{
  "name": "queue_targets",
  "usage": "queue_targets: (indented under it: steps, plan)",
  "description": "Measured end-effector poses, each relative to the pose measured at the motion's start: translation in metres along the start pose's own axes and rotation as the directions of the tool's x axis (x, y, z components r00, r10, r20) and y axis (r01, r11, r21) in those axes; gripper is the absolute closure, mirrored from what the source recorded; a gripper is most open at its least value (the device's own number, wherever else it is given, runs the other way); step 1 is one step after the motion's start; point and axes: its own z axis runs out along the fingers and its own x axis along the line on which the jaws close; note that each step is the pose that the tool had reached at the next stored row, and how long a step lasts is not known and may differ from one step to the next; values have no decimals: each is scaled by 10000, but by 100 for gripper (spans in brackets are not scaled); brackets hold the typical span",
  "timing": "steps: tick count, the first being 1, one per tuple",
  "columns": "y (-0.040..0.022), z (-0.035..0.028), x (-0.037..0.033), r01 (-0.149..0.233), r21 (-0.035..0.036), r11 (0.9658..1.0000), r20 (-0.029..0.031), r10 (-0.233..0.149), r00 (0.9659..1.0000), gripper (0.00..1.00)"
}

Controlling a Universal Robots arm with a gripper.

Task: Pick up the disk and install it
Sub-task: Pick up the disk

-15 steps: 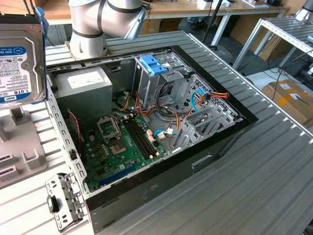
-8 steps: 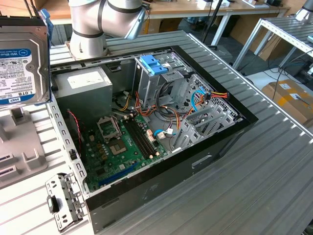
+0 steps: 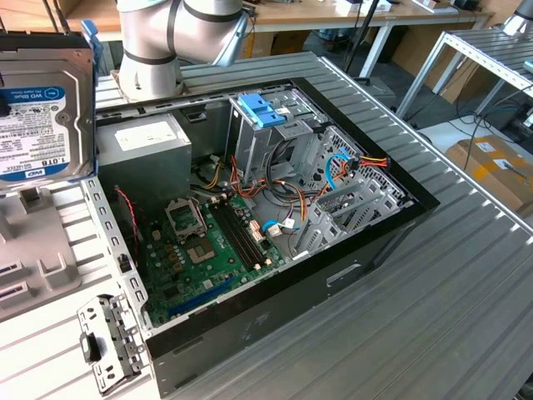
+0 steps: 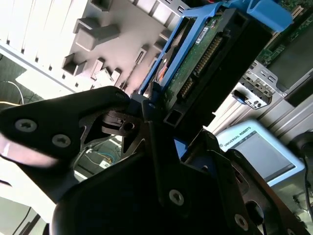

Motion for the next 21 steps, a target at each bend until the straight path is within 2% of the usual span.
queue_targets:
  steps: [21]
  plan:
    - [-183,-18,132,0,0,10000,0,0,10000,64]
